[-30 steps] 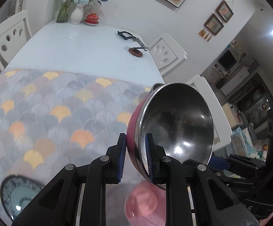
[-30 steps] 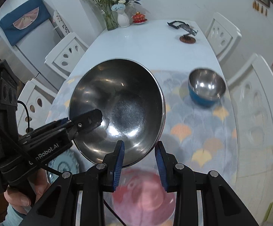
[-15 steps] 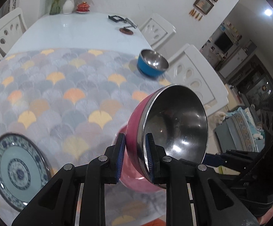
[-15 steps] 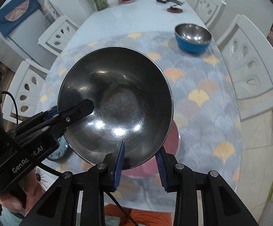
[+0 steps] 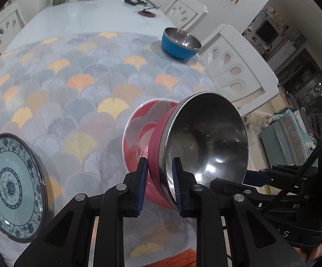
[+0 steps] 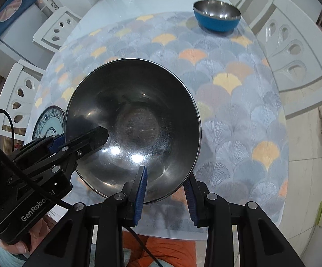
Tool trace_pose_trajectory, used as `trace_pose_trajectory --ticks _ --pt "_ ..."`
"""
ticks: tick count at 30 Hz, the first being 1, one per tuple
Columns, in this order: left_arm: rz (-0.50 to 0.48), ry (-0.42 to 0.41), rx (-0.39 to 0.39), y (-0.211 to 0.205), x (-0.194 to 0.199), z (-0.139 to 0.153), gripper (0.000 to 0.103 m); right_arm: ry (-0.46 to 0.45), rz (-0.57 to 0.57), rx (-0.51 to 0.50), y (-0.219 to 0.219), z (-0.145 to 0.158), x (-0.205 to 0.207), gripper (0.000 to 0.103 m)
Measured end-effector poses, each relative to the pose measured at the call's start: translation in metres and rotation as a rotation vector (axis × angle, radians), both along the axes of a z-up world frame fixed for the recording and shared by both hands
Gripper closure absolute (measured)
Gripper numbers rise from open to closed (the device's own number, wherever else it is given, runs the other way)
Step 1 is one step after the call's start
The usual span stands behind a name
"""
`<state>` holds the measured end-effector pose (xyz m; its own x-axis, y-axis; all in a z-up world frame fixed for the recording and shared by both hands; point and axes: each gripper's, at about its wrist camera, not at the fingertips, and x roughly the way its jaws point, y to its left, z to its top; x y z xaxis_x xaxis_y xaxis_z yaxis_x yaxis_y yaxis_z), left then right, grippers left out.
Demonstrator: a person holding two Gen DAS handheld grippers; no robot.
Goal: Organize plates and bowls
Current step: 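Carry the red steel bowl over the pink bowl and lower it inside, then open both grippers and move them to the blue steel bowl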
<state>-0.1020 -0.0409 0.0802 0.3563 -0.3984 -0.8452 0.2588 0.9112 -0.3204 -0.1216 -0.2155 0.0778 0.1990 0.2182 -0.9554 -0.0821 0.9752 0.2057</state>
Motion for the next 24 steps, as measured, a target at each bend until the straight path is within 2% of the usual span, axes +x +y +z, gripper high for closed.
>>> trace_pose_trajectory --ticks 7,10,13,18,22,24 --pt "-0.011 0.019 0.019 -0.004 0.004 -0.011 0.084 0.011 -0.015 0.007 -0.003 -0.013 -0.003 0.07" --pt "-0.016 0.001 0.085 -0.01 0.007 -0.012 0.083 0.033 -0.022 0.021 -0.003 -0.017 -0.001 0.07" --pt "-0.028 -0.039 0.158 -0.011 0.007 -0.008 0.075 0.046 -0.028 0.041 -0.006 -0.021 0.0 0.07" --pt "-0.004 -0.037 0.16 0.006 0.006 -0.001 0.073 0.045 -0.011 0.04 -0.005 -0.019 -0.001 0.07" --pt "0.042 0.011 0.104 0.023 0.006 -0.009 0.073 0.047 0.016 0.034 0.0 -0.018 0.0 0.07" --pt "0.048 0.032 0.113 0.023 0.007 -0.015 0.073 0.047 0.028 0.017 0.002 -0.019 0.001 0.07"
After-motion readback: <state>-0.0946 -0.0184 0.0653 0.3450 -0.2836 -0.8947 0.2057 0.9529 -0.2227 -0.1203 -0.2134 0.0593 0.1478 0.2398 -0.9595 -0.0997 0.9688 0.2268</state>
